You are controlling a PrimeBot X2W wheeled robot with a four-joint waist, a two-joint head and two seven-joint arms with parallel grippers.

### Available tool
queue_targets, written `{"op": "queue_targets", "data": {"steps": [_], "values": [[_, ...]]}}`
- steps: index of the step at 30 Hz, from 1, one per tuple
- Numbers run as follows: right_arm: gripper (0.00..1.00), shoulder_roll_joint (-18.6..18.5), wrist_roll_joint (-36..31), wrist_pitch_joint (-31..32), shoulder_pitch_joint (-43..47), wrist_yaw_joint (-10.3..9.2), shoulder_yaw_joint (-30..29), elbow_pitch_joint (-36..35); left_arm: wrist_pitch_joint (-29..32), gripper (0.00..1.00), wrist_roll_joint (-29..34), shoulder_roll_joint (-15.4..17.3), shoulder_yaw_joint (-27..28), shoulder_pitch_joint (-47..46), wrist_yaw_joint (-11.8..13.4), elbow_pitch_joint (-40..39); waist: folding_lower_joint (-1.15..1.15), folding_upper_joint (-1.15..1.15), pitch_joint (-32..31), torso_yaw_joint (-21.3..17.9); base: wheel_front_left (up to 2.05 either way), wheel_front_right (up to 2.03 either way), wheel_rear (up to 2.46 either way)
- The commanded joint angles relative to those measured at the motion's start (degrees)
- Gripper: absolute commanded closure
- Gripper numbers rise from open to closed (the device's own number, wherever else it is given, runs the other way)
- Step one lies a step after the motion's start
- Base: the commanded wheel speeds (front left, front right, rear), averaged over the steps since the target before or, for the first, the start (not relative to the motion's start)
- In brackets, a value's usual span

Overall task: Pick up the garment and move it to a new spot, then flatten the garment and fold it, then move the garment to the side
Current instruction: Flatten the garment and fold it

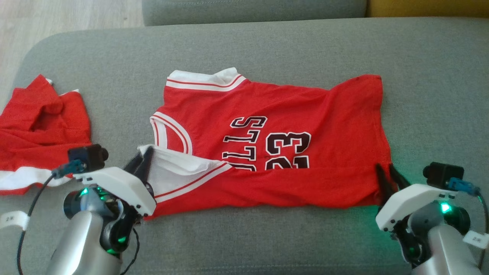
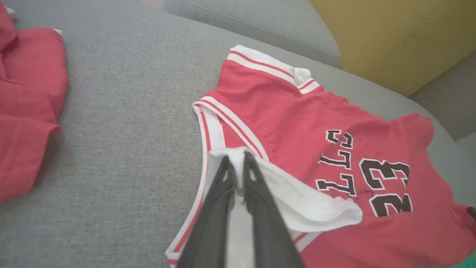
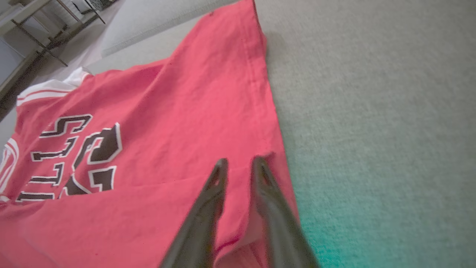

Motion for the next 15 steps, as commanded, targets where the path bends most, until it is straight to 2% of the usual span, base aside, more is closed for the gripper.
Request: {"op": "queue_targets", "data": {"steps": [1, 10, 15], "values": [[0.00, -1.0, 0.4, -2.0, -2.5, -0.04, 2.3, -1.9, -2.0, 0.00, 0.8, 1.3, 1.7, -3.3, -0.2, -1.2, 0.00, 0.00, 0.2, -0.1, 0.00, 0.00, 0.00], [0.00, -1.8, -4.3, -14.8, -0.5, -0.04, 5.7, -7.5, -17.7, 0.00, 8.1, 1.0, 1.7, -0.5, 4.6, -2.0, 0.00, 0.00, -0.4, -0.3, 0.00, 0.00, 0.00], [0.00, -1.7, -7.3, -19.9, 1.5, -0.04, 6.4, -12.7, -23.3, 0.00, 11.0, 0.7, 2.3, 2.4, 7.8, -4.9, 0.00, 0.00, -1.5, -0.2, 0.00, 0.00, 0.00]]}}
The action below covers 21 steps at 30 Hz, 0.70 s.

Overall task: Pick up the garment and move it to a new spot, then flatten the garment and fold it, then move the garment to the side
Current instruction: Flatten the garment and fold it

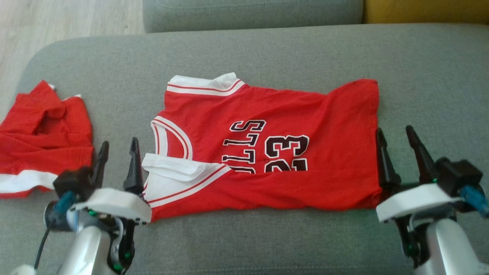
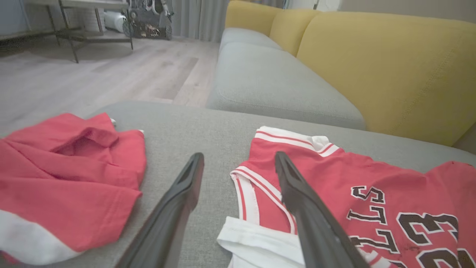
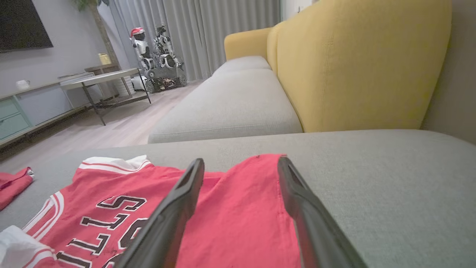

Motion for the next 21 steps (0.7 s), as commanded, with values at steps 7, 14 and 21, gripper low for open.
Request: {"op": "queue_targets", "data": {"steps": [7, 14, 21], "values": [[0.00, 0.1, -1.9, -0.7, 4.3, -0.04, 2.2, -6.6, -2.7, 0.00, 3.9, 1.3, 3.7, 4.3, 2.8, -9.4, 0.00, 0.00, -1.8, -0.2, 0.00, 0.00, 0.00], [0.00, 0.7, -1.5, -0.2, 7.3, -0.04, 1.1, -8.1, -2.9, 0.00, 5.1, 1.2, 3.8, 9.6, 3.2, -12.0, 0.00, 0.00, -2.8, -0.2, 0.00, 0.00, 0.00], [0.00, 0.9, -1.6, 0.3, 7.9, -0.04, 1.0, -8.1, -2.9, 0.00, 5.6, 1.3, 3.1, 10.3, 3.0, -11.5, 0.00, 0.00, -3.3, -0.2, 0.00, 0.00, 0.00]]}}
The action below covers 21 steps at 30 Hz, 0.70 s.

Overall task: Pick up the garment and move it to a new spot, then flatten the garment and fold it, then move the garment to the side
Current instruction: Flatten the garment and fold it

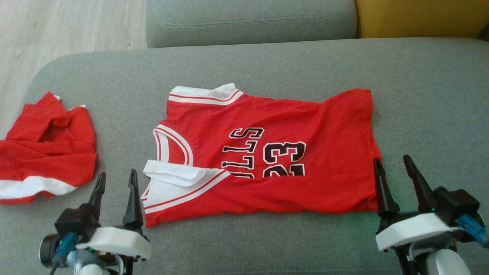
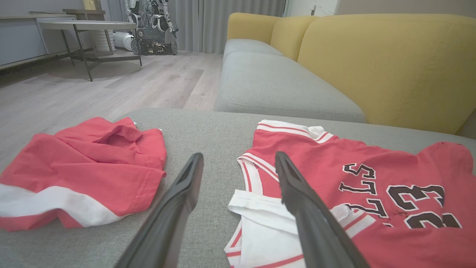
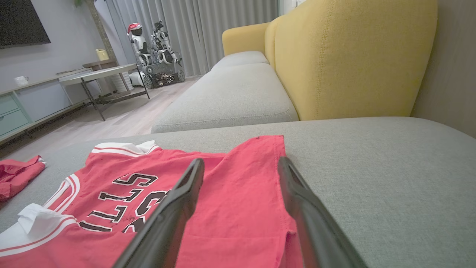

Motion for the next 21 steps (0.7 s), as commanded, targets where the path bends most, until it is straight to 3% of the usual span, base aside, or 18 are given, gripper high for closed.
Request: {"op": "queue_targets", "data": {"steps": [1, 10, 21], "values": [[0.00, -0.4, -0.2, 0.1, -1.4, -0.04, 1.1, -2.1, -0.7, 0.00, 0.3, 1.0, 1.7, -2.0, 0.1, -1.6, 0.00, 0.00, -0.1, 0.0, 0.00, 0.00, 0.00], [0.00, -0.2, 0.3, 1.3, -1.8, -0.04, 0.6, -0.5, -0.1, 0.00, 0.0, 1.1, 0.6, -3.3, -0.5, 0.6, 0.00, 0.00, 0.3, 0.3, 0.00, 0.00, 0.00], [0.00, -0.1, -0.1, 9.8, -5.0, -0.04, -2.6, 11.2, 10.0, 0.00, -5.0, -2.1, -3.4, -5.7, -4.5, 10.9, 0.00, 0.00, 2.9, 0.9, 0.00, 0.00, 0.00]]}}
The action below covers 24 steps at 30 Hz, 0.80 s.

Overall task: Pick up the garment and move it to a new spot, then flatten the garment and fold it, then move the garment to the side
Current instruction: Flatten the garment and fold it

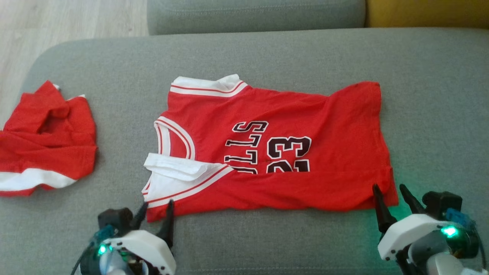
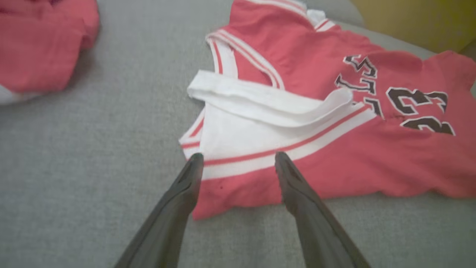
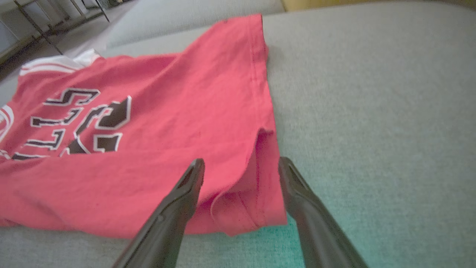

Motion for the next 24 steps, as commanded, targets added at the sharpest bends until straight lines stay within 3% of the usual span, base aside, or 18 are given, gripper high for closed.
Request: {"op": "queue_targets", "data": {"steps": [1, 12, 13, 14, 15, 24], "values": [[0.00, -0.3, -0.4, 1.0, -2.8, -0.04, 0.5, -0.6, 0.7, 0.00, -1.3, -0.1, 1.9, -3.2, -0.6, 0.3, 0.00, 0.00, 0.8, 0.1, 0.00, 0.00, 0.00], [0.00, -0.3, 1.7, 8.4, -5.0, -0.04, -1.0, 5.0, 4.2, 0.00, -6.5, -1.3, 3.3, -7.0, -2.3, 10.2, 0.00, 0.00, 3.0, -0.1, 0.00, 0.00, 0.00], [0.44, -0.3, 1.8, 9.2, -5.0, -0.04, -0.9, 5.3, 4.4, 0.16, -6.7, -1.3, 3.2, -7.3, -2.6, 10.8, 0.00, 0.00, 3.1, -0.1, 0.00, 0.00, 0.00], [0.85, -0.3, 2.4, 9.5, -5.0, -0.04, -0.8, 5.4, 4.3, 0.58, -6.9, -1.2, 3.2, -7.5, -2.9, 11.1, 0.00, 0.00, 3.1, -0.1, 0.00, 0.00, 0.00], [1.00, -0.3, 2.8, 9.6, -5.0, -0.04, -0.8, 5.4, 4.2, 1.00, -7.0, -1.1, 3.2, -7.6, -3.3, 11.4, 0.00, 0.00, 3.1, -0.2, 0.00, 0.00, 0.00], [1.00, -0.3, 4.7, 8.6, -3.5, -0.04, -1.2, 2.5, 1.5, 1.00, -6.9, 0.2, 3.7, -6.4, -3.1, 8.1, 0.00, 0.00, 2.5, -0.4, 0.00, 0.00, 0.00]]}}
